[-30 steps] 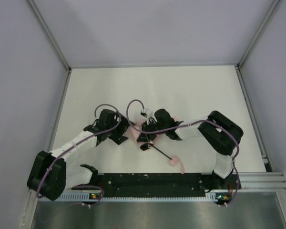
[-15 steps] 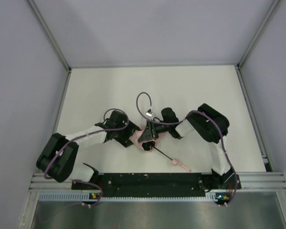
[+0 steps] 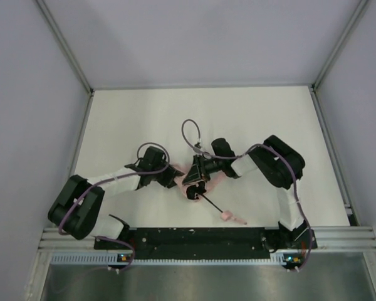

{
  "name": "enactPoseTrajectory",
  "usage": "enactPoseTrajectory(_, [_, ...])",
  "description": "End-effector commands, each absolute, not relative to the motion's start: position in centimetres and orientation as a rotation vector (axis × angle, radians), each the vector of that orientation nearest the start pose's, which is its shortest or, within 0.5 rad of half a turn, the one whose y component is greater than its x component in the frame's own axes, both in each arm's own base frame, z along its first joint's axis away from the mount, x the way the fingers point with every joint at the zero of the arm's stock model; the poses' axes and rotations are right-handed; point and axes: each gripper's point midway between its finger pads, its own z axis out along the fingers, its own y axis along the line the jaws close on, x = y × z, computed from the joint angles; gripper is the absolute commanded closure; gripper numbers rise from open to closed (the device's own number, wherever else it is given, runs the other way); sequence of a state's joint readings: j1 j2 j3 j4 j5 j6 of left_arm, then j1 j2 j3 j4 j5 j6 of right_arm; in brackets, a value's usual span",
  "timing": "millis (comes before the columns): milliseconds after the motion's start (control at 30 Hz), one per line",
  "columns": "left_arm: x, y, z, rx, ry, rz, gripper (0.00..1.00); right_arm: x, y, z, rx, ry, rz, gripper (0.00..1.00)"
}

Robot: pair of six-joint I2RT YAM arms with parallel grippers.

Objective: Put away the umbrella

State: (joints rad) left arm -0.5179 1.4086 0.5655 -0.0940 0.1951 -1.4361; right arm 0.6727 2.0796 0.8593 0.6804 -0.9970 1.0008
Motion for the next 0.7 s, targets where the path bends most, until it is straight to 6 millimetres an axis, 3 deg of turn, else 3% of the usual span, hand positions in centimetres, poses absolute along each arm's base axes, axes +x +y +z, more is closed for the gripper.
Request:
enactPoseTrajectory(0, [24.2, -20.4, 2.2, -1.155, 2.499, -0.799, 1.0, 22.7, 37.5, 9.2, -0.301, 2.478, 1.844, 0.57])
enactPoseTrajectory(67, [24.9, -20.8, 3.2, -1.167, 2.442, -0.899, 1.0, 24.0, 36.3, 10.8, -0.257, 2.437, 1.786, 0.24])
enactPoseTrajectory(167, [26.1, -21.6, 5.5, -1.174, 2.332, -1.104, 1.0, 26.2, 33.1, 13.0, -0.17, 2.384, 1.62, 0.01])
enactPoseTrajectory(267, [27.3, -22.1, 8.2, -1.129, 2.222, -1.261, 1.0, 27.8, 28.7, 13.6, -0.006, 2.362, 1.434, 0.01])
enactPoseTrajectory(333, [27.7, -22.4, 10.0, -1.112, 2.156, -1.355, 1.0, 29.4, 25.5, 13.9, 0.204, 2.298, 1.322, 0.01])
enactPoseTrajectory(467, [28.5, -23.2, 14.6, -1.038, 1.993, -1.574, 1.0, 29.3, 21.2, 13.6, 0.568, 2.173, 1.472, 0.01])
enactPoseTrajectory(567, [28.6, -23.5, 16.9, -1.007, 1.937, -1.65, 1.0, 28.4, 19.4, 11.6, 0.638, 2.182, 1.412, 0.01])
enactPoseTrajectory(667, [28.9, -23.4, 19.1, -1.012, 1.871, -1.702, 1.0, 27.2, 19.5, 9.8, 0.724, 2.225, 1.4, 0.01])
